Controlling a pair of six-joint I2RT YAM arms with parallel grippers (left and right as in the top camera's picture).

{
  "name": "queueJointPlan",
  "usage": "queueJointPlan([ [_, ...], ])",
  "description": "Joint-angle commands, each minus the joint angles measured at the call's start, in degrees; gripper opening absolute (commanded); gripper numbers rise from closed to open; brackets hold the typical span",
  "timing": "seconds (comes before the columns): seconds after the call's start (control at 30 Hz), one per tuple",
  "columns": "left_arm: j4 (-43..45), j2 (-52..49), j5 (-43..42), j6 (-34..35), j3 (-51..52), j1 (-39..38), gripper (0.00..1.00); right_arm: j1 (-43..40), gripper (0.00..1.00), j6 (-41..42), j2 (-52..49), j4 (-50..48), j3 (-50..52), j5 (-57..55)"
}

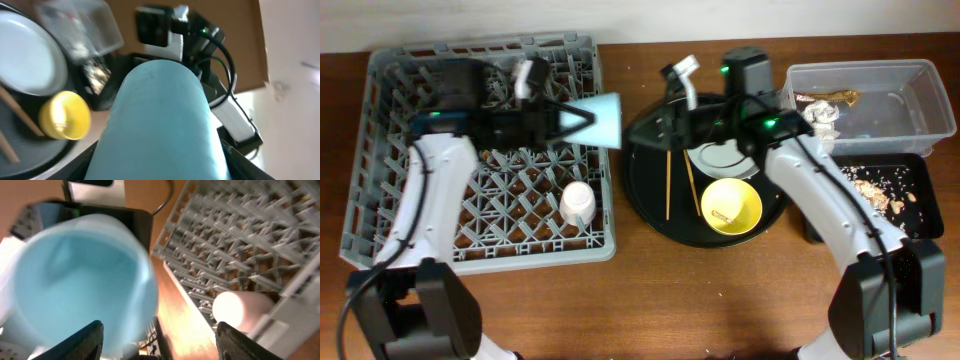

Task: Sort waste into correct bins and load items into the dishwasher rack
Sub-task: 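Place the blue cup upside down in the rack with the left gripper, then grasp the yellow bowl with the left gripper and set it in the rack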

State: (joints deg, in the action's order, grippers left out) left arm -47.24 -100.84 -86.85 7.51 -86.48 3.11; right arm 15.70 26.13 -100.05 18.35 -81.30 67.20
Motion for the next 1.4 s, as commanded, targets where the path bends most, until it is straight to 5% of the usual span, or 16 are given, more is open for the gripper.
queueJointPlan([
  [0.0,-1.44,1.42,22.4,-0.7,-1.05,4.11,0.29,-6.64,0.86,-3.3,-0.48,2.19,0.39,2.64],
  [0.03,-3.45,2.73,34.14,-0.72,-1.9,3.63,0.3,-7.93,0.98,-5.27,-0.33,6.16,0.35,-0.44],
  [0.17,-8.33,4.63,73.29,-0.76,-3.78,-5.88,0.34,-7.45,0.98,-18.47,1.46,34.99,-8.83,-34.82],
  [0.3,-3.13,1.88,92.45,-0.79,-3.78,-14.38,0.34,-7.52,0.98,-18.45,1.44,46.93,-14.6,-51.28],
  [0.47,-0.02,-8.09,92.72,-1.64,-3.78,-18.29,0.34,-7.48,0.99,-19.96,1.44,50.56,-14.6,-52.87],
  [0.6,0.94,-11.96,92.72,-1.62,-4.13,-18.62,0.86,-7.48,0.99,-19.93,1.44,50.88,-14.6,-52.89],
  [0.73,-15.91,-11.91,89.35,-1.57,-23.5,-19.02,0.87,-8.26,0.99,-19.69,2.67,50.47,-19.15,-52.83],
  [0.83,-24.33,-12.17,71.95,0.68,-27.67,-24.55,0.8,-15.61,0.99,-17.16,7.5,55.41,-29.77,-52.89],
  [1.0,-14.75,-20.41,76.83,12.98,-22.18,-42.73,0.72,-34.21,0.99,-15.76,9.94,65.72,-29.73,-52.89],
  [1.1,-10.4,-31.45,76.76,17.38,-22.18,-47.63,0.56,-34.21,0.99,-16.9,9.94,65.88,-29.55,-52.92],
  [1.27,-11.13,-33.9,76.37,17.35,-22.93,-48.06,0.0,-34.21,0.99,-16.9,9.94,65.88,-29.55,-52.92],
  [1.37,-18.69,-28.81,78.12,16.35,-31.45,-44.87,0.0,-34.1,0.99,-16.9,9.94,65.85,-29.55,-52.89],
])
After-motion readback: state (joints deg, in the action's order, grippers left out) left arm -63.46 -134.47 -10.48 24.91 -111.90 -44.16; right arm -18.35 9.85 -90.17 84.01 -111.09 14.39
